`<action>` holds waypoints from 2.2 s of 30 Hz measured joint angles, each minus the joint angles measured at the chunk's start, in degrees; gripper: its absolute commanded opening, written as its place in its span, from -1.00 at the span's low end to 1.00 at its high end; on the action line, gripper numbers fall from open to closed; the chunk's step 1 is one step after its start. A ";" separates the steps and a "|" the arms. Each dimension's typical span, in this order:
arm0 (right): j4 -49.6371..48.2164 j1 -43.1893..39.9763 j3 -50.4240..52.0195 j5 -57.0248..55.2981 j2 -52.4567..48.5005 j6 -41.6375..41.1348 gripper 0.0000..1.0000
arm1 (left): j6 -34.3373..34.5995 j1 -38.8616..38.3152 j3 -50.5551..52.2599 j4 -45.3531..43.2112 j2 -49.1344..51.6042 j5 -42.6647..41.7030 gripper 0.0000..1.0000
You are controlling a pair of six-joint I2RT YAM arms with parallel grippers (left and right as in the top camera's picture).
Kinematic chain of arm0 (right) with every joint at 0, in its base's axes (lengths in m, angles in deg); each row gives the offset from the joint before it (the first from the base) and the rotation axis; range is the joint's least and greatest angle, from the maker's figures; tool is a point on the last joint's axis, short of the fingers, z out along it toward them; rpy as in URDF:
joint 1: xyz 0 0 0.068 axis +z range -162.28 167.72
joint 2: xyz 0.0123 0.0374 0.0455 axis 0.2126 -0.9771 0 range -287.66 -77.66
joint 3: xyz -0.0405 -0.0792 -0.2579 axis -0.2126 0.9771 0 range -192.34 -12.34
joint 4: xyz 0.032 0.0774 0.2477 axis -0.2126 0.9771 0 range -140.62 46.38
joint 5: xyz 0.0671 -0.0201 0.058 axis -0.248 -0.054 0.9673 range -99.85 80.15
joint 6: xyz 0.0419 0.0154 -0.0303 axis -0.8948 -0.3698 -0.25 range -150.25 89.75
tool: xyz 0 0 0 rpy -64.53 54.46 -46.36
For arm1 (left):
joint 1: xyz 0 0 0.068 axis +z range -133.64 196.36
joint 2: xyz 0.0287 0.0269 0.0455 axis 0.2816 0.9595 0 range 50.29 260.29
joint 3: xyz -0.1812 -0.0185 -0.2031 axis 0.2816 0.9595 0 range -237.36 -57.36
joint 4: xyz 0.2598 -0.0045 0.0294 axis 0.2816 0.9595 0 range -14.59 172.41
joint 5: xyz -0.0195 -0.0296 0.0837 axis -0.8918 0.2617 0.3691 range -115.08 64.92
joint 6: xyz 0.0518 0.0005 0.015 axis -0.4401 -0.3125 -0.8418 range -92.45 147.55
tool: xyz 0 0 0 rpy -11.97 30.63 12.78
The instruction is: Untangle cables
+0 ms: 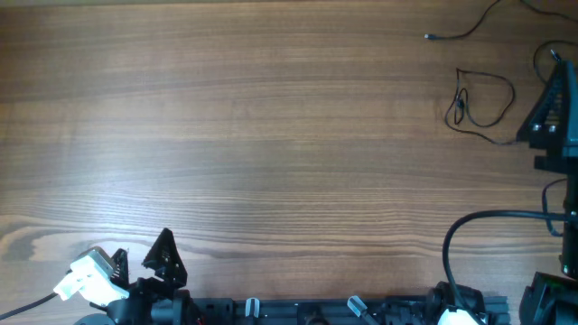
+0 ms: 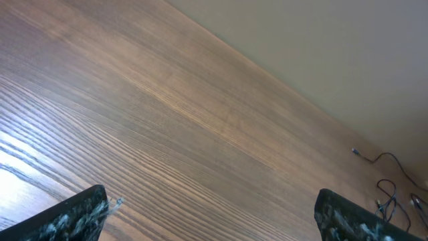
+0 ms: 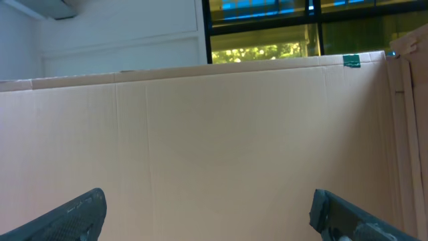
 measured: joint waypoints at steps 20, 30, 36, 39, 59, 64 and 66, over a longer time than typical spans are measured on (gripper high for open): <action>-0.63 2.62 0.04 0.02 6.82 0.00 0.99 | -1.16 0.00 24.41 -46.29 0.09 1.07 1.00; -0.87 2.71 0.04 0.02 7.89 0.00 0.99 | -9.81 0.00 40.11 -60.54 0.04 -5.20 1.00; -0.90 2.71 0.07 0.02 9.55 0.00 0.99 | -13.68 0.00 44.48 -64.02 0.04 -8.24 1.00; -0.92 2.73 0.09 0.02 11.82 0.00 0.99 | -14.10 0.00 45.07 -63.54 0.04 -8.68 1.00; -0.37 6.73 -2.08 0.63 35.87 4.15 0.99 | -14.29 0.00 45.07 -63.56 0.04 -8.70 1.00; 0.09 6.73 -1.95 0.63 35.87 4.76 0.99 | -14.29 0.00 45.07 -63.56 0.04 -8.70 1.00; 5.25 6.75 -1.95 0.63 35.87 5.03 1.00 | -14.29 0.00 45.07 -63.56 0.04 -8.70 1.00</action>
